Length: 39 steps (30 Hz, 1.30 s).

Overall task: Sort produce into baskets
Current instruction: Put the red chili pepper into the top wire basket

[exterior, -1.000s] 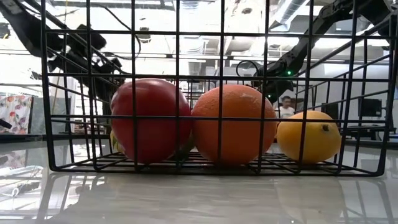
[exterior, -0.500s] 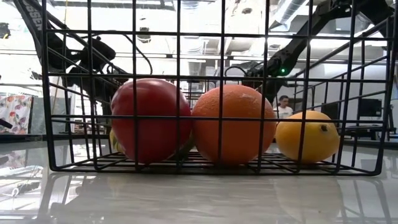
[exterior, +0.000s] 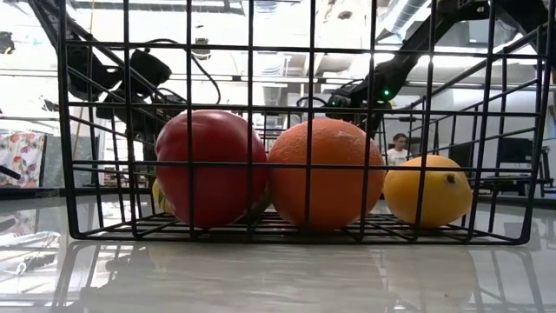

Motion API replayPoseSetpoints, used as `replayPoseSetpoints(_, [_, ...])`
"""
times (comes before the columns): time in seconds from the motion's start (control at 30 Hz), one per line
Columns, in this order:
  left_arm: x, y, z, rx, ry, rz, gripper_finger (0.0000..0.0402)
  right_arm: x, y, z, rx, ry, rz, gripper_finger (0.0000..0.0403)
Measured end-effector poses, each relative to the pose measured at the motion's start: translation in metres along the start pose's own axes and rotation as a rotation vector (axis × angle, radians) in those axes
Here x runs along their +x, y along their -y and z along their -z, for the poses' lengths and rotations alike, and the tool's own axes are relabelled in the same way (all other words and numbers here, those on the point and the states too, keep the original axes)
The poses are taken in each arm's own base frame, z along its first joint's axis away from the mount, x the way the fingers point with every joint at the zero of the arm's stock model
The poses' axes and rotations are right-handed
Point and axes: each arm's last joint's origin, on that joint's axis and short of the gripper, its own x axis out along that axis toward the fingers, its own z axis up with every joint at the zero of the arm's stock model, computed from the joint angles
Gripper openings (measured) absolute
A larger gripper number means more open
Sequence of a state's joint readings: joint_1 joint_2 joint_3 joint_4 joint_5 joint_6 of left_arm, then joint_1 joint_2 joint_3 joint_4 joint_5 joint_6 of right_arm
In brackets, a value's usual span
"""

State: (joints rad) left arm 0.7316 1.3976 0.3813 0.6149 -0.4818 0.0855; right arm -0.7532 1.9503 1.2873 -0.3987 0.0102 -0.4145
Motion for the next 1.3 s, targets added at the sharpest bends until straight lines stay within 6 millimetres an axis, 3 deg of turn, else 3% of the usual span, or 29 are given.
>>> replayPoseSetpoints(0.17, [0.012, 0.018, 0.002, 0.052, -0.043, 0.003, 0.0224, 0.000, -0.005, -0.001, 0.039, -0.046, 0.081, 0.0310])
replayPoseSetpoints(0.33, [0.021, 0.033, 0.002, 0.093, -0.053, 0.003, 0.0224, -0.001, -0.025, -0.009, 0.005, -0.039, 0.078, 0.0310])
replayPoseSetpoints(0.97, [0.001, 0.068, -0.004, 0.301, 0.029, 0.164, 0.0224, -0.007, -0.088, -0.019, -0.089, -0.097, 0.066, 0.0310])
replayPoseSetpoints(1.3, [-0.001, 0.072, -0.002, 0.300, 0.032, 0.270, 0.0224, -0.009, -0.100, -0.019, -0.101, -0.105, 0.002, 0.0310])
